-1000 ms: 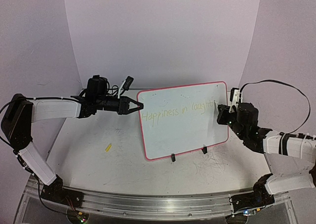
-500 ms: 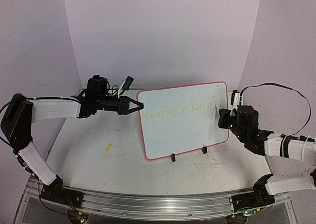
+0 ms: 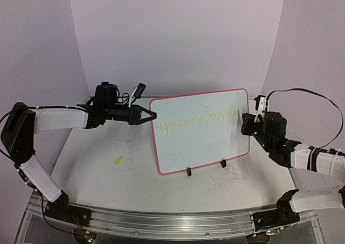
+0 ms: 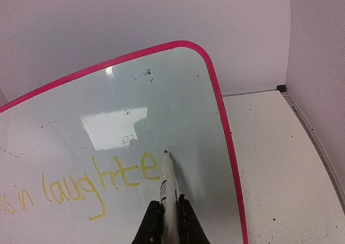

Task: Write a sentence on the whiteboard

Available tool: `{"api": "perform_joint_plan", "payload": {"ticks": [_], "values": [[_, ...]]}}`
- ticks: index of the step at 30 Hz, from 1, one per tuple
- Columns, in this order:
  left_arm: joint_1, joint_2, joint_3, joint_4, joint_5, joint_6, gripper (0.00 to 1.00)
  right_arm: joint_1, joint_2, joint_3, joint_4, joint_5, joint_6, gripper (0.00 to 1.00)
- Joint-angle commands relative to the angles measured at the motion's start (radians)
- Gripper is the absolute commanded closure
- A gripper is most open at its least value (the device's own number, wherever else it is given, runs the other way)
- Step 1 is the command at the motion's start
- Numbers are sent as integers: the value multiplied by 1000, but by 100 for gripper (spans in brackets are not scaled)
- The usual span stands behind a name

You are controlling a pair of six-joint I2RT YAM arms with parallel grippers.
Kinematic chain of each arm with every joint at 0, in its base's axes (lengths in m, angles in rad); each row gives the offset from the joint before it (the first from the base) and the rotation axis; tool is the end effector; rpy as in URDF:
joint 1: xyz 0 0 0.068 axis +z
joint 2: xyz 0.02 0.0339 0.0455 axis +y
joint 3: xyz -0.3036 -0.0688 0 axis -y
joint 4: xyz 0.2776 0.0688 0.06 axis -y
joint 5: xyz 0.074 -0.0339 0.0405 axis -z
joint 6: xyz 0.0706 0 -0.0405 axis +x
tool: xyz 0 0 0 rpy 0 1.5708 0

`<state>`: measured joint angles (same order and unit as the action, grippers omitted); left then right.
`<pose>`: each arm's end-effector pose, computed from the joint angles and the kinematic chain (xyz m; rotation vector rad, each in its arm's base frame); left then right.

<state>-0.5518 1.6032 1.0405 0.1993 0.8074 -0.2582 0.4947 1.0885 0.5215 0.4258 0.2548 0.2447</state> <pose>0.3236 -0.2591 0.2759 0.8573 1.8533 -1.3012 0.2606 0.1203 0.2640 -0.0245 1.7184 0.3316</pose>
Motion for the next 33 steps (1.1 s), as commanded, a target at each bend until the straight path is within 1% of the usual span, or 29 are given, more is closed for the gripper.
{"api": "perform_joint_plan", "payload": {"ticks": [1, 8, 14, 22, 27, 33], "values": [[-19, -28, 19, -50, -31, 51, 100, -13, 36, 62, 69, -41, -24, 100], [-19, -22, 22, -51, -26, 49, 100, -14, 54, 68, 84, -15, -25, 100], [-19, -25, 21, -50, -28, 50, 100, -14, 65, 52, 53, -14, -5, 100], [-19, -25, 21, -51, -28, 50, 100, -14, 20, 4, -8, -17, 23, 100], [-19, -23, 21, -51, -28, 50, 100, -14, 8, -24, -15, -34, 30, 100], [-19, -19, 23, -51, -28, 50, 100, -14, 11, -13, -14, -37, 26, 100]]}}
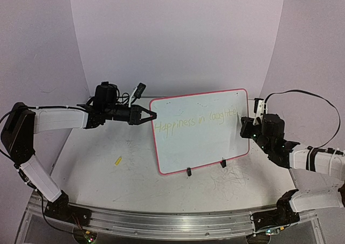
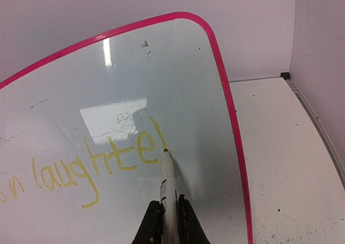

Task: Write a sentence on the whiteboard

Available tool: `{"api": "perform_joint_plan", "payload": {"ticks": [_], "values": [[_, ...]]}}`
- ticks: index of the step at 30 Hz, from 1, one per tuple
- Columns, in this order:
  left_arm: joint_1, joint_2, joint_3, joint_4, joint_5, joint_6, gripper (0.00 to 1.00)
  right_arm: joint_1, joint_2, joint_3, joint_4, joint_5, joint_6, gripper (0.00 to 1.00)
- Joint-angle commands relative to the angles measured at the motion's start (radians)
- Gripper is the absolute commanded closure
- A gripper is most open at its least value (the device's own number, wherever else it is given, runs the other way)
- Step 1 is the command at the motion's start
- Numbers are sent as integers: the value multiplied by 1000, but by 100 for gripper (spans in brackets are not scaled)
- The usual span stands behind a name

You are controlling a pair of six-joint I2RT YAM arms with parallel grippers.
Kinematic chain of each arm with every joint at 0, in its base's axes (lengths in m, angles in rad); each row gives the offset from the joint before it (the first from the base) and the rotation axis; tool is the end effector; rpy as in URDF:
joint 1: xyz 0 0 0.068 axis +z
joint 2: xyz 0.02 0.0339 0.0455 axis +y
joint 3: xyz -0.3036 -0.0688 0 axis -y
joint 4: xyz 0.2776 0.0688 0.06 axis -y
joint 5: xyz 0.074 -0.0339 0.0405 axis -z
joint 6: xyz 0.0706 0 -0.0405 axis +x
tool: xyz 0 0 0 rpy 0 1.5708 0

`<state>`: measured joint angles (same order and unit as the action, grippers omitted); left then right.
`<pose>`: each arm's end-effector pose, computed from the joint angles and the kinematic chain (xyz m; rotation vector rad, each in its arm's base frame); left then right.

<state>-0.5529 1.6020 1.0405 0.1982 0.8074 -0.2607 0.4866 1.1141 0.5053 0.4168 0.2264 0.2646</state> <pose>0.3231 -0.2593 0.2763 0.8564 1.8546 -1.3034 0.2623 0.1208 0.2492 -0.0311 1.7704 0.3466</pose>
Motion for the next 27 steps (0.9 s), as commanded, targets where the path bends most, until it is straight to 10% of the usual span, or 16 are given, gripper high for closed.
{"api": "perform_joint_plan", "payload": {"ticks": [1, 27], "values": [[-18, -17, 23, -49, -28, 52, 100, -6, -13, 7, -4, -7, 5, 100], [-19, -22, 21, -49, -25, 52, 100, -6, 44, 77, 49, 83, 3, 100]]}}
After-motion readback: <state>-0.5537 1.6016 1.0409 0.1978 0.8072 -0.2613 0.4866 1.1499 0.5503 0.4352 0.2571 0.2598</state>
